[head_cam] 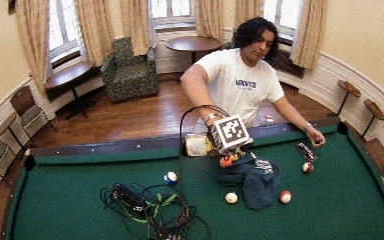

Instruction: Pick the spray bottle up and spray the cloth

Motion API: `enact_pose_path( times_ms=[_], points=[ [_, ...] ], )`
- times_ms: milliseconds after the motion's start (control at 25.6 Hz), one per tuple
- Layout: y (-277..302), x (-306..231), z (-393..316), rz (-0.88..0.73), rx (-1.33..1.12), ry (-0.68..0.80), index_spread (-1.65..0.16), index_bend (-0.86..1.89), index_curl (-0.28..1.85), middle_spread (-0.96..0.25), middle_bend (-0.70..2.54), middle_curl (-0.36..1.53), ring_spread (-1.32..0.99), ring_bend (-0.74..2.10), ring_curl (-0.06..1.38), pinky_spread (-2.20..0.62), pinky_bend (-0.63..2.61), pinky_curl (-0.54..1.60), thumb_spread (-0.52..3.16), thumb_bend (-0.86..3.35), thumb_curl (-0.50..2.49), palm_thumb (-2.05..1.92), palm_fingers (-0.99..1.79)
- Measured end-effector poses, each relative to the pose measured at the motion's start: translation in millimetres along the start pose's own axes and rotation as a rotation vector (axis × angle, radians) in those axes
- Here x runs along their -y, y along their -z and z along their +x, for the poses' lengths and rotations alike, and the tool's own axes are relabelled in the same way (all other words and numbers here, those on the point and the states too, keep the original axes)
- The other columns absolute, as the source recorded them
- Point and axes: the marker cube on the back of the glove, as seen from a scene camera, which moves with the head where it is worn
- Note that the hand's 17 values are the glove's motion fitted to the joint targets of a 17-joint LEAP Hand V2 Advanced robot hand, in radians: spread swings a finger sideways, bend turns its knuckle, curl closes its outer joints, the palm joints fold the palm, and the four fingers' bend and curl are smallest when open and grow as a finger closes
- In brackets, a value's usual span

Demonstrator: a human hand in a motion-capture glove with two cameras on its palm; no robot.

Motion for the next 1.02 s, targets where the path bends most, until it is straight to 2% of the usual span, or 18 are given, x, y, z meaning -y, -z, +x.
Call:
enact_pose_path(
  times_ms=[312, 547, 781, 1015],
  points=[
    [-51.4, 23.5, -22.8, -0.175, -0.095, -0.012, -0.27, 0.41, 0.59, -0.22, 0.62, 0.57, -0.21, 0.72, 0.49, -0.32, 0.48, 0.41, 0.33, -0.03, 0.76, 0.91, 1.37],
    [-70.6, 28.2, -27.1, -0.220, -0.115, -0.020, -0.27, 0.41, 0.59, -0.22, 0.62, 0.56, -0.21, 0.72, 0.49, -0.32, 0.49, 0.41, 0.32, -0.03, 0.78, 0.91, 1.37],
    [-50.1, 22.3, -25.3, -0.155, -0.077, -0.007, -0.27, 0.40, 0.60, -0.22, 0.62, 0.56, -0.21, 0.72, 0.49, -0.32, 0.49, 0.41, 0.33, -0.03, 0.79, 0.91, 1.37],
    [6.0, 2.2, -27.7, 0.047, 0.094, 0.056, -0.27, 0.39, 0.60, -0.22, 0.62, 0.56, -0.22, 0.72, 0.49, -0.32, 0.49, 0.41, 0.34, -0.03, 0.80, 0.91, 1.37]
  ],
)
